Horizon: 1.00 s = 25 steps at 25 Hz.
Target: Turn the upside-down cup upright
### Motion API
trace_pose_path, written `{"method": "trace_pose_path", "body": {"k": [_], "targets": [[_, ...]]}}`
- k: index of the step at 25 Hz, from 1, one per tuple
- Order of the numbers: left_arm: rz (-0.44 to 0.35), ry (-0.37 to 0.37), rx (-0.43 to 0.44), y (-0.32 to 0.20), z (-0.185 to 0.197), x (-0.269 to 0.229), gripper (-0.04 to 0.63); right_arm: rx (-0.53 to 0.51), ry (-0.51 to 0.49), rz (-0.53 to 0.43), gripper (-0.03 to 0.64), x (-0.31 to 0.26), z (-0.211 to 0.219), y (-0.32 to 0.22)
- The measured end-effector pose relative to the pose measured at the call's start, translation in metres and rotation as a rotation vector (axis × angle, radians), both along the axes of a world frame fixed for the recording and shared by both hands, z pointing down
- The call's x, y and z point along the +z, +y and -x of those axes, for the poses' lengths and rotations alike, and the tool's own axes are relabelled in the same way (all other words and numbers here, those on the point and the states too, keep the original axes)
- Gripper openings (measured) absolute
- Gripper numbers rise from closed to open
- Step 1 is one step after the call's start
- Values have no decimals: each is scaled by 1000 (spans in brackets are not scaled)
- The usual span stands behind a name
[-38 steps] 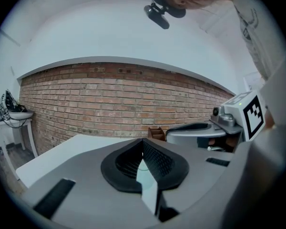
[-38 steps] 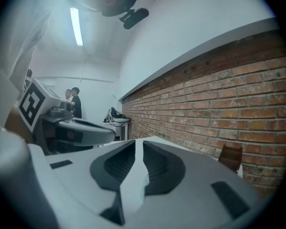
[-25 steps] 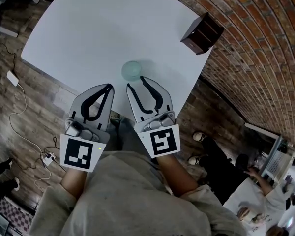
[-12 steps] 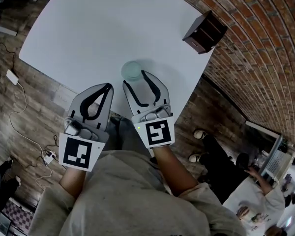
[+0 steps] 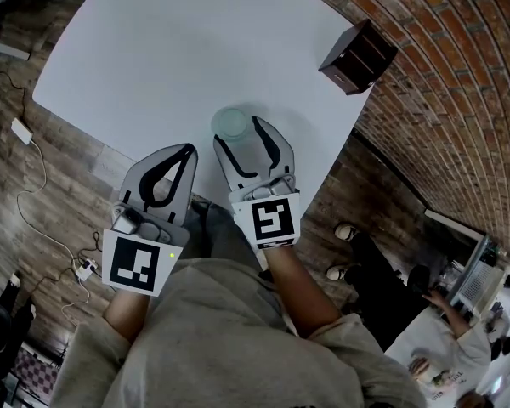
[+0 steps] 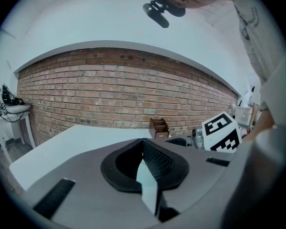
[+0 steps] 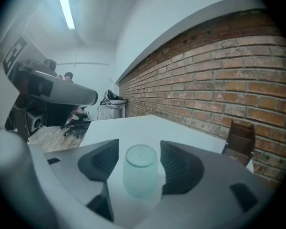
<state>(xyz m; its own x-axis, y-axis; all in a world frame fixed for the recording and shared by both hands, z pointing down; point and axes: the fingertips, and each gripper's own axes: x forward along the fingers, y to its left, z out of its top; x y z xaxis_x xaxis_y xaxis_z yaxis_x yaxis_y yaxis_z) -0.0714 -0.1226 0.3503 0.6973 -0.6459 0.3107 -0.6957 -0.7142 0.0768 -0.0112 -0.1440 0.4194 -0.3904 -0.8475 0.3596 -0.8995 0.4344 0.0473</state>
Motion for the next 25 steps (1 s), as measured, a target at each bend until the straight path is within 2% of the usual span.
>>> {"method": "trace_pose_path", "body": {"k": [15,25], "targets": [[21,0,-4,-8,-1,4,9,3,16,55,305,22,-1,-15],[26,-4,-19,-10,3,6,9,2,29,85,308,35,1,-19]]}}
